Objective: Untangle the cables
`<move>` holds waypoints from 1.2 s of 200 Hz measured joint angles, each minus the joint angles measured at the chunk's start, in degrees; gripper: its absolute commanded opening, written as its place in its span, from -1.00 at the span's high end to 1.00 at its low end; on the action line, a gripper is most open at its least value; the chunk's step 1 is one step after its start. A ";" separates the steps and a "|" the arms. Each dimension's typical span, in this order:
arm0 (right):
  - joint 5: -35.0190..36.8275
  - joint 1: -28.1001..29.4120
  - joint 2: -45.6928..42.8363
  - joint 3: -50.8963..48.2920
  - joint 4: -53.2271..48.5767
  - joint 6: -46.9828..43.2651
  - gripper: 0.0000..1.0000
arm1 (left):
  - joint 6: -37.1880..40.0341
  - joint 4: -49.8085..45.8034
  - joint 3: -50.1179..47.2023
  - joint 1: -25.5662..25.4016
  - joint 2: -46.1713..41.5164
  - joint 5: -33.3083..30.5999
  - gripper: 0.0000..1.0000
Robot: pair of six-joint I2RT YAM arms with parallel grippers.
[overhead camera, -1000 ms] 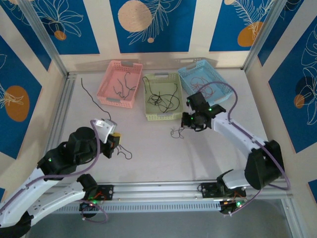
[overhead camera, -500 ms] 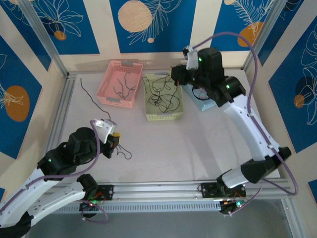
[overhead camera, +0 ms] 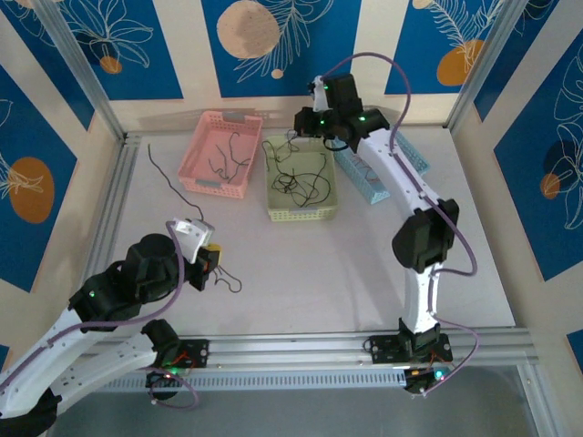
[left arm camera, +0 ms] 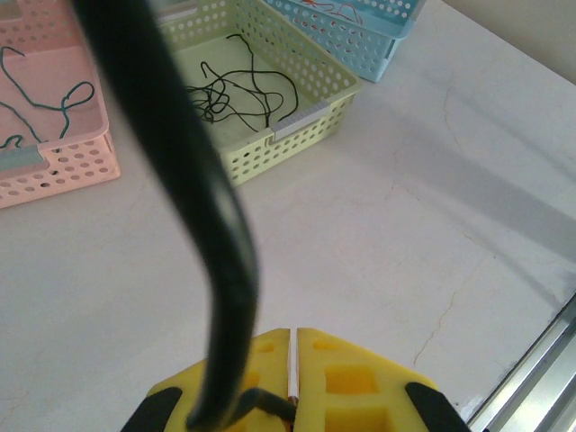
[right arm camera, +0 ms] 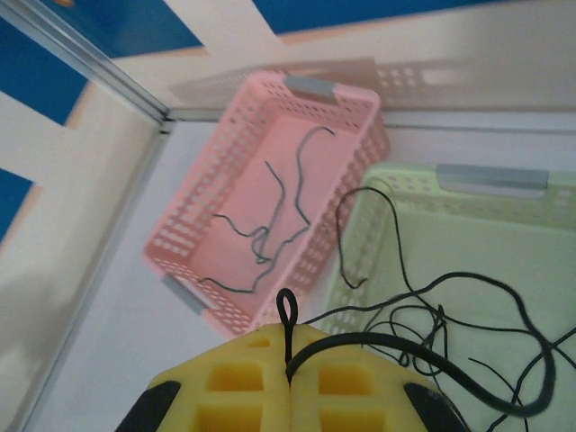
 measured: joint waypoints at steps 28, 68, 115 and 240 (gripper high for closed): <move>0.57 -0.02 4.15 -1.92 0.24 1.22 1.00 | 0.02 -0.02 -0.13 0.00 0.02 0.00 1.00; 0.68 0.04 7.02 -4.98 0.11 2.16 -0.07 | 0.02 0.00 -0.17 0.00 0.61 0.00 1.00; 1.55 0.17 6.51 -6.03 -3.76 0.61 -0.34 | -0.13 0.33 -0.17 0.02 2.43 0.07 1.00; 4.48 -2.19 -62.97 -74.77 6.99 4.37 -0.32 | -3.72 20.31 30.32 15.39 57.18 15.32 1.00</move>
